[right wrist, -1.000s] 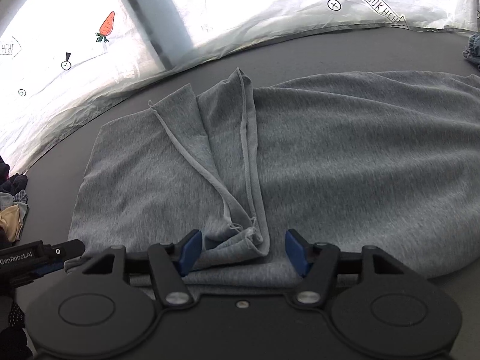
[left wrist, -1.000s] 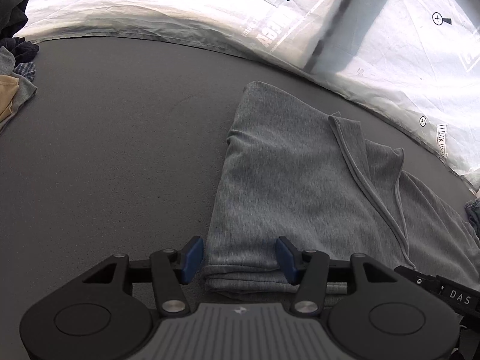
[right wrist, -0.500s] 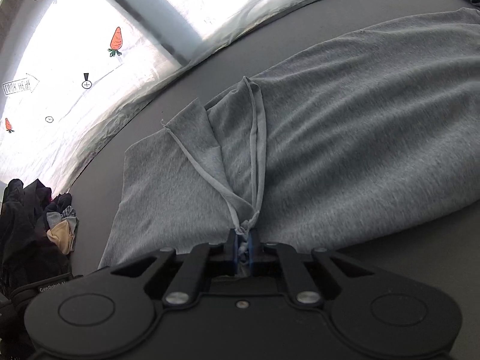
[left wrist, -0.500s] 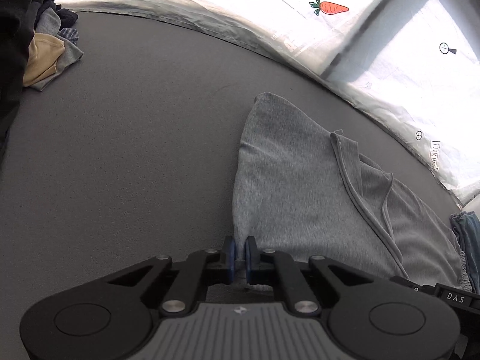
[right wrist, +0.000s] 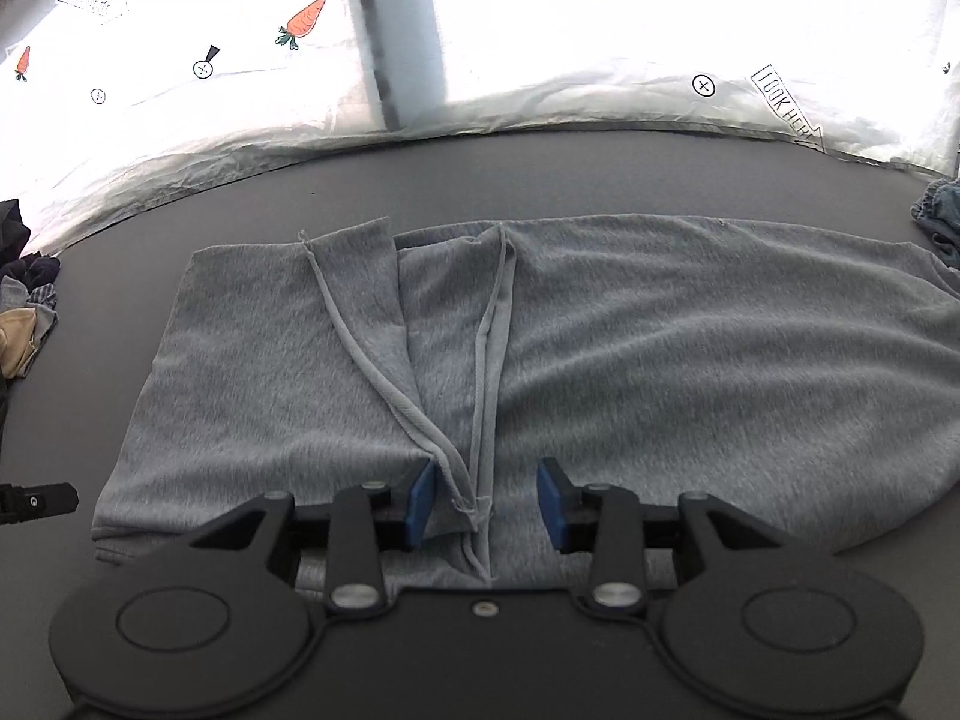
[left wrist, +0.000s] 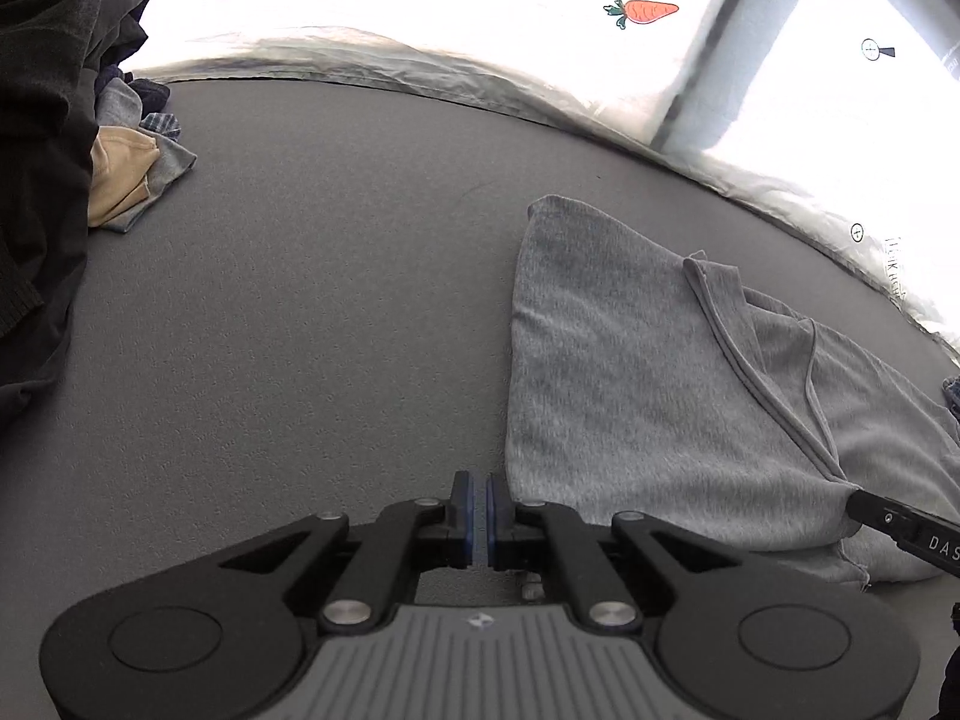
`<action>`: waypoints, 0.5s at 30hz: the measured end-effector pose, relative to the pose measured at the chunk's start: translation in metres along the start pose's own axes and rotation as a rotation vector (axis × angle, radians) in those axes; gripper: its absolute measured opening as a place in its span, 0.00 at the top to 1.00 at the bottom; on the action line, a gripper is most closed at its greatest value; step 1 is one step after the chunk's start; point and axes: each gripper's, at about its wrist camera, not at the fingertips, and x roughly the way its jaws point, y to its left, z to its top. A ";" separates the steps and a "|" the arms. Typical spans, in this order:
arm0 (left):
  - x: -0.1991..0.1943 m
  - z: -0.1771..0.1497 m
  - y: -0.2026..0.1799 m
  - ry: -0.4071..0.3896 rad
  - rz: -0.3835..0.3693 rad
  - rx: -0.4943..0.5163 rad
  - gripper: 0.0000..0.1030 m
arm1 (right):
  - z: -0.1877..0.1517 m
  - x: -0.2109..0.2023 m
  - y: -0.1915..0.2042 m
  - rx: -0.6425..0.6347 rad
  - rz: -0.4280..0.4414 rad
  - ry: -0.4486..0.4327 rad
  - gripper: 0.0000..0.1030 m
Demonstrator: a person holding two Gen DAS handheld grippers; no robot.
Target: Fold clothes
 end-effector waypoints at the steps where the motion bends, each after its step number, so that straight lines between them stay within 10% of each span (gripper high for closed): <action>1: 0.002 0.002 -0.005 -0.004 -0.009 0.022 0.89 | 0.003 0.001 0.003 -0.026 -0.006 -0.009 0.61; 15: 0.060 0.029 -0.049 0.078 -0.035 0.152 0.77 | 0.022 0.049 0.045 -0.280 0.060 0.023 0.60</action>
